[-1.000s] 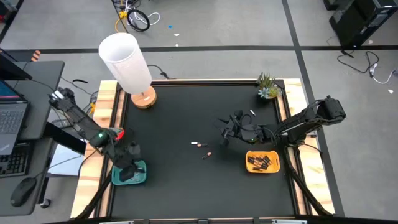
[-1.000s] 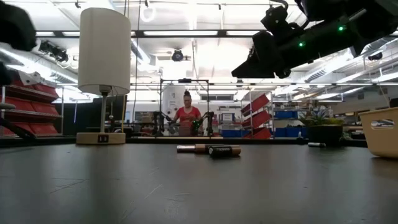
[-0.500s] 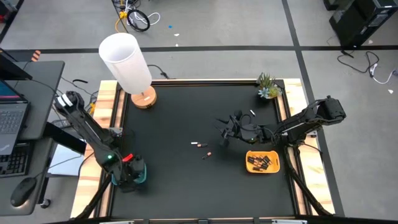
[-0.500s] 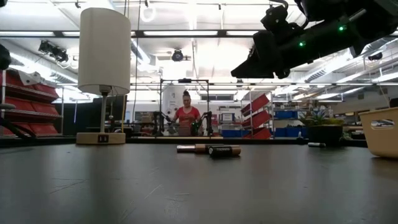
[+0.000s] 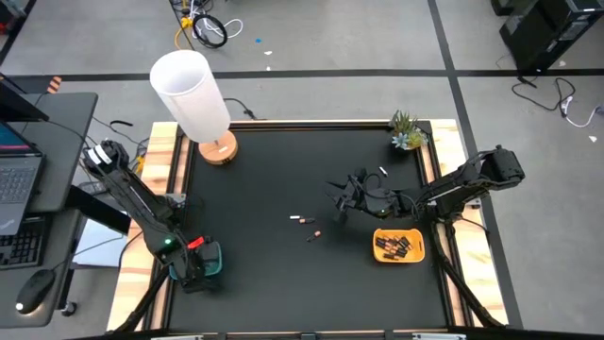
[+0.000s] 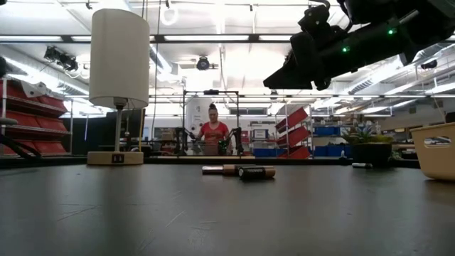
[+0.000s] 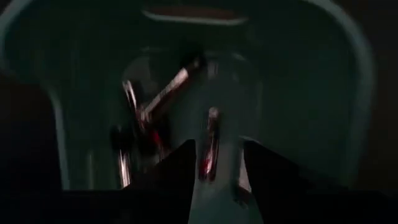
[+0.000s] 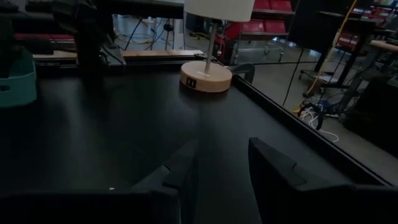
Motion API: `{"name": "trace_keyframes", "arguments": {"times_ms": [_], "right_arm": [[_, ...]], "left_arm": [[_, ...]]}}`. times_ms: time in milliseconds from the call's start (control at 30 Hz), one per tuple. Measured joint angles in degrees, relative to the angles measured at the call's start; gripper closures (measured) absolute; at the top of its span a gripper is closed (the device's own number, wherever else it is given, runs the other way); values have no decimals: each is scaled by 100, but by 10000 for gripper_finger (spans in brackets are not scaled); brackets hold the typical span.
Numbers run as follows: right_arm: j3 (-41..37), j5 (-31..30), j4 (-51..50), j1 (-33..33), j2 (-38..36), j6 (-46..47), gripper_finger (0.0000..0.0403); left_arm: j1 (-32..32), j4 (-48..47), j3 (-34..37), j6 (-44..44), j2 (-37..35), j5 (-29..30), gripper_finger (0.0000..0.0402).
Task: Sort batteries
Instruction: Put the silver battery into the green bin
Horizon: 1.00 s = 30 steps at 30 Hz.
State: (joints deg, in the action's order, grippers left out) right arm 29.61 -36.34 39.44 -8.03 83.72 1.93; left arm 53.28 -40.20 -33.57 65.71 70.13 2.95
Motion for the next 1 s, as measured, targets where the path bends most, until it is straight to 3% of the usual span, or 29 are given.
{"name": "trace_keyframes", "arguments": {"times_ms": [333,467,633,733,1000], "right_arm": [[0,2,40,0,0,0,276],[0,4,40,0,0,0,277],[0,15,58,-1,0,73,277],[0,62,88,2,0,109,277],[0,169,247,-11,0,137,277]], "left_arm": [[-98,-2384,-1380,183,-22,-146,245],[-243,-2728,-1934,-44,-22,414,245],[-708,-2291,-2126,-613,-20,1830,245],[-1219,-1532,-1928,-1384,110,2102,251],[-2463,647,-1483,-3400,669,3897,270]]}}
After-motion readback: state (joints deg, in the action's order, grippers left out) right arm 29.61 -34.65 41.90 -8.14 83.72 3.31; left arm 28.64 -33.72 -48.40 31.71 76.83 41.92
